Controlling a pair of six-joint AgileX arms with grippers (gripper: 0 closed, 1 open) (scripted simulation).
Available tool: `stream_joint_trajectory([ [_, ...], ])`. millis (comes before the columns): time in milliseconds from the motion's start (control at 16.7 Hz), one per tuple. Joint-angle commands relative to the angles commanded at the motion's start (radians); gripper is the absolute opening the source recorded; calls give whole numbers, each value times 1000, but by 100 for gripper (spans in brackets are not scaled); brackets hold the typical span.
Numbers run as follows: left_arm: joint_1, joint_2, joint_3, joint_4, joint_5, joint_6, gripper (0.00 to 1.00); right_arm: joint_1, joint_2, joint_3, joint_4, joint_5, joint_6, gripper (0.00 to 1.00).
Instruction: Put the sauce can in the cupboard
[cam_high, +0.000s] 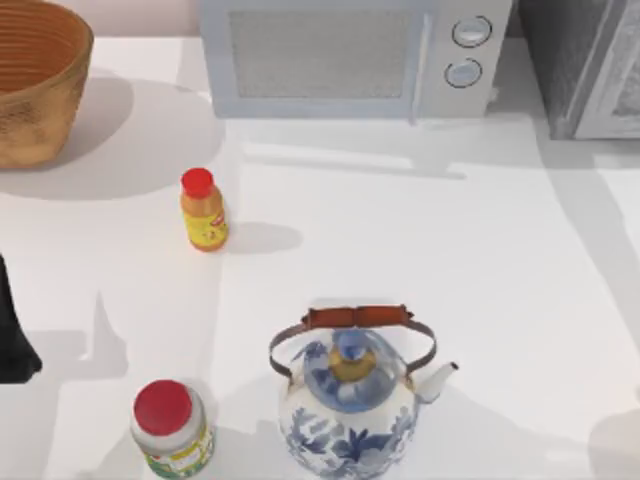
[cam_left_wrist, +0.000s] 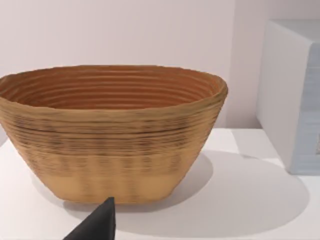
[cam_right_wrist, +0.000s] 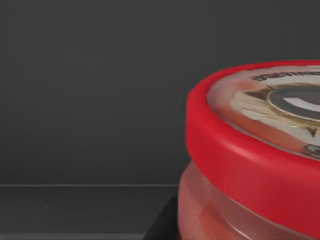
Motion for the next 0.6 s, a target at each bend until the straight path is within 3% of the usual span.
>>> stream_joint_trajectory([
  [360, 0, 0, 0, 0, 0, 0, 100, -51, 341, 268, 48, -48, -2, 0],
  [600, 0, 0, 0, 0, 0, 0, 100, -63, 400, 324, 61, -61, -2, 0],
])
